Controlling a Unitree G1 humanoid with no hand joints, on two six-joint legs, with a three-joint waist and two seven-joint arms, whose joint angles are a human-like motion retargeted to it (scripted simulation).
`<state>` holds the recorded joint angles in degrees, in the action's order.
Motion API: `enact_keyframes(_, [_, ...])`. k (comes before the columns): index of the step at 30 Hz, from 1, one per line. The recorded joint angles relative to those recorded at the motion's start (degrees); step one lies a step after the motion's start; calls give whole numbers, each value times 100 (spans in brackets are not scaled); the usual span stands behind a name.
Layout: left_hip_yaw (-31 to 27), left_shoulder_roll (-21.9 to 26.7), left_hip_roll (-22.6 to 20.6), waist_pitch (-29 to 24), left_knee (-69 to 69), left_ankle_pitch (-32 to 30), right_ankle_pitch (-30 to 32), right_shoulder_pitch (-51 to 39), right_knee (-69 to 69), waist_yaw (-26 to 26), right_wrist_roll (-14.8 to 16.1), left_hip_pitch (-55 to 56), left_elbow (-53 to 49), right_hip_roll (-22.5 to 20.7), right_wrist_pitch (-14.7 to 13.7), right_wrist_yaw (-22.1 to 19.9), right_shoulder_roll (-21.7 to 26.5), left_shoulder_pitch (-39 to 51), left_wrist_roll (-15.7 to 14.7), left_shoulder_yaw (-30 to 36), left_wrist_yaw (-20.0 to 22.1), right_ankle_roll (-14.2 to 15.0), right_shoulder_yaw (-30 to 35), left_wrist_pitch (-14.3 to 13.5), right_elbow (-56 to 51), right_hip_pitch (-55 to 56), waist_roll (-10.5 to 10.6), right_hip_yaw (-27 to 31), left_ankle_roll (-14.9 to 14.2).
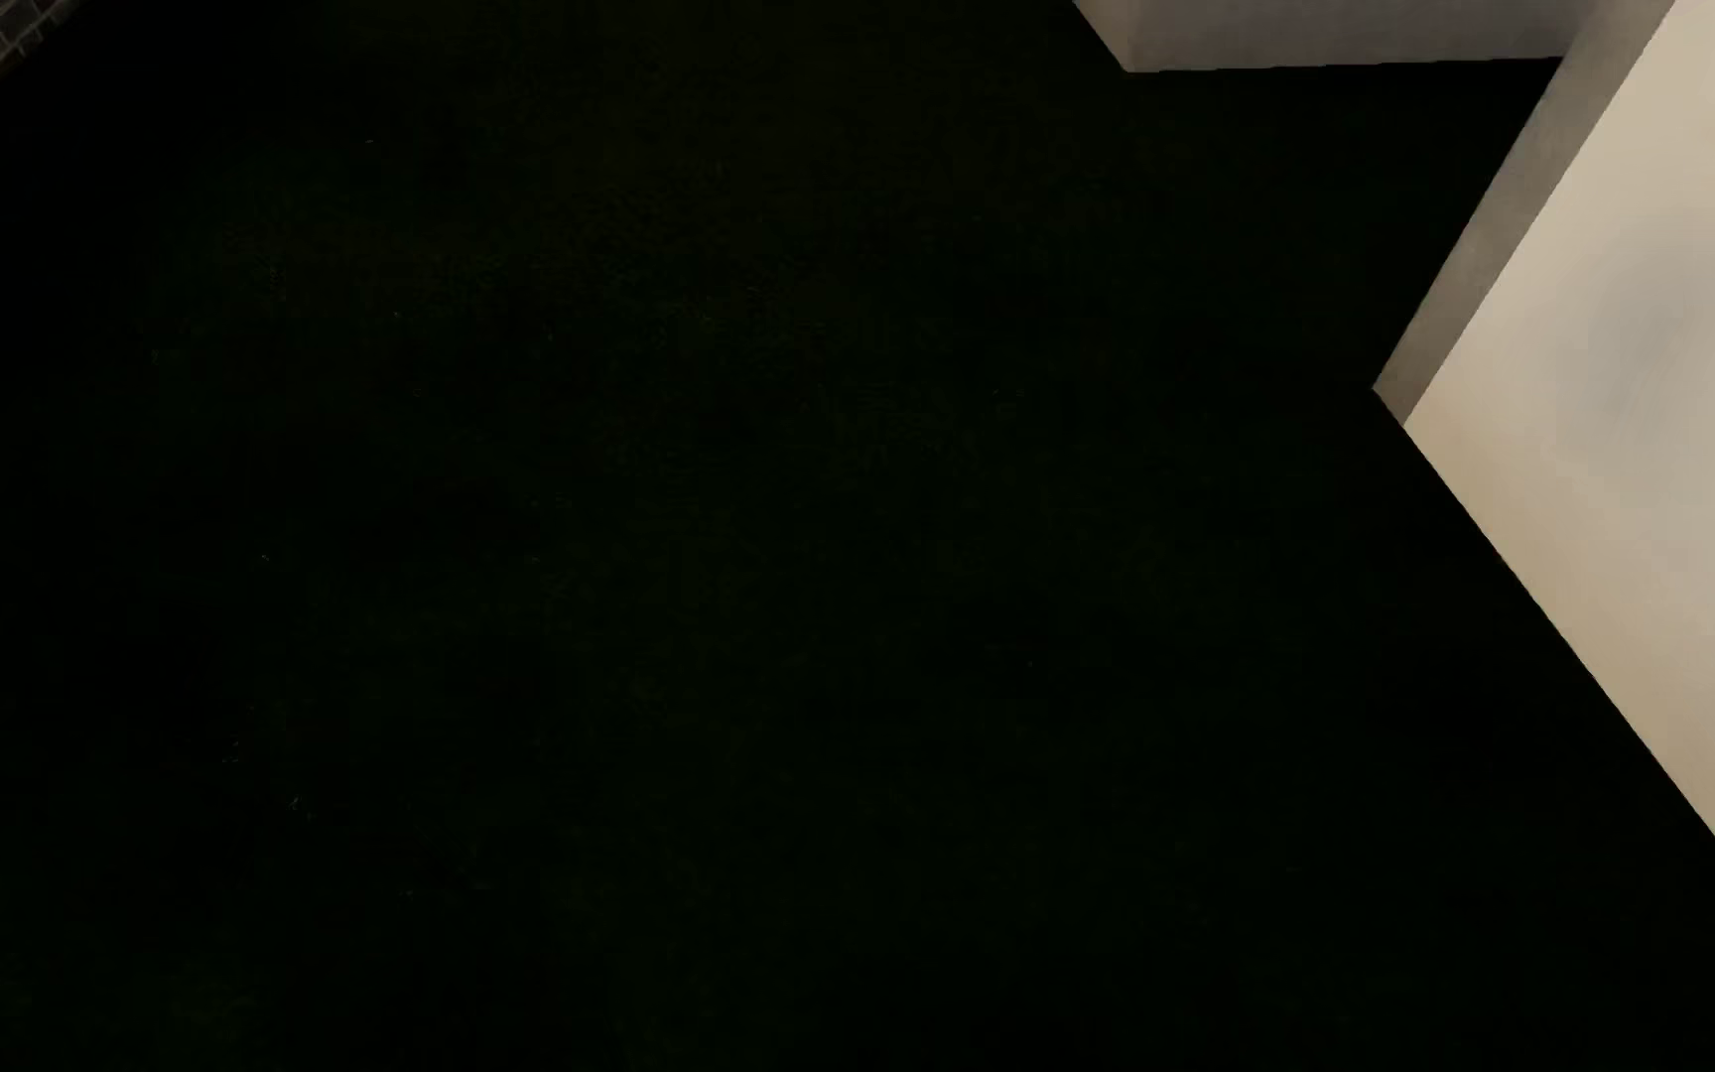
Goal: Avoid the corner
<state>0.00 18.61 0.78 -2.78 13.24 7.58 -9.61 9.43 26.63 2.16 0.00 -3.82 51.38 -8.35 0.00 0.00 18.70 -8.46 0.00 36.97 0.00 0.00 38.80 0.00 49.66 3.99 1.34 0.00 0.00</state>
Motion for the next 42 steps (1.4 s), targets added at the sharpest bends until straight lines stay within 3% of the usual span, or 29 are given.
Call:
enact_keyframes(1, [0, 15, 23, 21, 130, 137, 94, -47, 80, -150, 0, 152, 73, -60, 0, 0, -14, -37, 0, -383, 0, 0, 27, 0, 9, 145, 5, 0, 0])
enact_keyframes(2, [0, -14, 32, 102, -372, 432, 51, 75, 151, 180, 0, -69, 51, -144, 0, 0, 8, -217, 0, -547, 0, 0, 14, 0, -47, 93, 84, 0, 0])
enact_keyframes(3, [0, 29, -10, 14, 1524, 1152, 118, 1, 209, -26, 0, 233, 31, -100, 0, 0, 30, -193, 0, -422, 0, 0, 27, 0, -98, 124, 17, 0, 0])
enact_keyframes(5, [0, 39, 72, -129, 2606, 1244, -242, 0, 214, 65, 0, 892, -24, -194, 0, 0, 74, -316, 0, -431, 0, 0, -98, 0, -352, -84, 74, 0, 0])
enact_keyframes(7, [0, -83, 158, -434, 3942, 1019, -483, -219, 246, 211, 0, 1543, 123, -181, 0, 0, 218, -382, 0, -484, 0, 0, 198, 0, -408, -502, 145, 0, 0])
enact_keyframes(9, [0, -43, 176, -316, 3947, 961, -811, -399, 81, 786, 0, 2218, 98, -27, 0, 0, 146, -587, 0, -455, 0, 0, 98, 0, -342, -672, -1, 0, 0])
enact_keyframes(14, [0, 3, 308, -419, 2390, -202, -1956, -766, -376, 1284, 0, 3343, 519, 131, 0, 0, 196, -841, 0, -511, 0, 0, -177, 0, -671, -1918, -27, 0, 0])
enact_keyframes(16, [0, 4, 354, -467, 2243, -146, -2034, -871, -370, 1491, 0, 3582, 619, 214, 0, 0, 218, -872, 0, -568, 0, 0, -184, 0, -614, -2266, -29, 0, 0])
enact_keyframes(18, [0, 72, 330, -448, 3013, -176, -1663, -814, -233, 1769, 0, 3788, 620, 405, 0, 0, 201, -896, 0, -479, 0, 0, 26, 0, -418, -2493, -123, 0, 0])
enact_keyframes(19, [0, 82, 224, -427, 3382, -35, -1138, -706, 32, 1840, 0, 3825, 732, 595, 0, 0, 96, -829, 0, -331, 0, 0, 28, 0, -197, -2463, -275, 0, 0])
enact_keyframes(21, [0, 52, 68, -343, 3757, 458, 571, -232, 1346, 1719, 0, 3387, 725, 740, 0, 0, 39, -793, 0, -535, 0, 0, -7, 0, -161, -2122, -263, 0, 0])
enact_keyframes(22, [0, 20, -104, -406, 3715, 660, 1293, -160, 2383, 1399, 0, 3071, 698, 764, 0, 0, 85, -722, 0, -663, 0, 0, 239, 0, -111, -1671, -263, 0, 0])
enact_keyframes(24, [0, -17, -218, -447, 3455, 1018, 1270, 40, 4630, 1009, 0, 2314, 359, 741, 0, 0, 148, -561, 0, -694, 0, 0, 428, 0, -13, -337, -161, 0, 0])
enact_keyframes(25, [0, -41, -216, -516, 3151, 1033, 1253, 182, 5028, 543, 0, 1848, 114, 580, 0, 0, 100, -469, 0, -803, 0, 0, 137, 0, 40, 250, -38, 0, 0])
enact_keyframes(26, [0, -7, -206, -514, 2810, 1066, 1278, 364, 4875, 174, 0, 1394, -140, 504, 0, 0, 164, -363, 0, -754, 0, 0, 15, 0, -67, 835, 54, 0, 0])
enact_keyframes(29, [0, 112, -18, -570, 1841, 1278, 2521, 624, 1983, -703, 0, -188, -777, 327, 0, 0, 288, -208, 0, -1049, 0, 0, 288, 0, 77, 1731, 281, 0, 0])
enact_keyframes(30, [0, 180, 2, -521, 1651, 1504, 2150, 739, 962, -907, 0, -550, -938, 344, 0, 0, 319, -90, 0, -1065, 0, 0, 261, 0, 28, 1931, 286, 0, 0])
enact_keyframes(32, [0, 272, -12, -399, 1511, 1963, -455, 858, -121, -1026, 0, -1191, -1028, 333, 0, 0, 292, 172, 0, -1109, 0, 0, 299, 0, 206, 2143, 309, 0, 0])
enact_keyframes(33, [0, 236, 5, -380, 1599, 2053, -747, 882, -49, -1204, 0, -1339, -967, 398, 0, 0, 294, 217, 0, -1256, 0, 0, 416, 0, 247, 2276, 319, 0, 0])
enact_keyframes(35, [0, 116, 190, -392, 2052, 1437, 1645, 937, 528, -1374, 0, -1575, -710, 224, 0, 0, 266, 172, 0, -1408, 0, 0, 513, 0, 323, 2634, 506, 0, 0])
enact_keyframes(36, [0, -9, 390, -424, 2633, 573, 2287, 896, 1027, -1419, 0, -1534, -518, 66, 0, 0, 252, 19, 0, -1471, 0, 0, 595, 0, 411, 2642, 683, 0, 0])
enact_keyframes(37, [0, -98, 518, -415, 3586, -591, 2277, 892, 1244, -1282, 0, -1331, -306, -108, 0, 0, 264, -166, 0, -1365, 0, 0, 624, 0, 475, 2341, 770, 0, 0])
enact_keyframes(38, [0, -136, 589, -365, 4768, -1319, 2175, 893, 1388, -1105, 0, -757, -218, -287, 0, 0, 214, -342, 0, -1277, 0, 0, 440, 0, 495, 2085, 765, 0, 0])
enact_keyframes(39, [0, -128, 712, -437, 5925, -880, 1884, 810, 1331, -907, 0, -229, -138, -422, 0, 0, 261, -446, 0, -1011, 0, 0, 454, 0, 336, 1623, 808, 0, 0])
enact_keyframes(40, [0, -124, 755, -499, 6581, 72, 1457, 692, 1150, -609, 0, 285, -116, -414, 0, 0, 268, -561, 0, -895, 0, 0, 403, 0, 248, 1046, 760, 0, 0])
enact_keyframes(42, [0, -72, 650, -445, 6466, 1005, 647, 293, 713, 131, 0, 1334, 86, -238, 0, 0, 285, -783, 0, -909, 0, 0, 435, 0, 55, 86, 426, 0, 0])
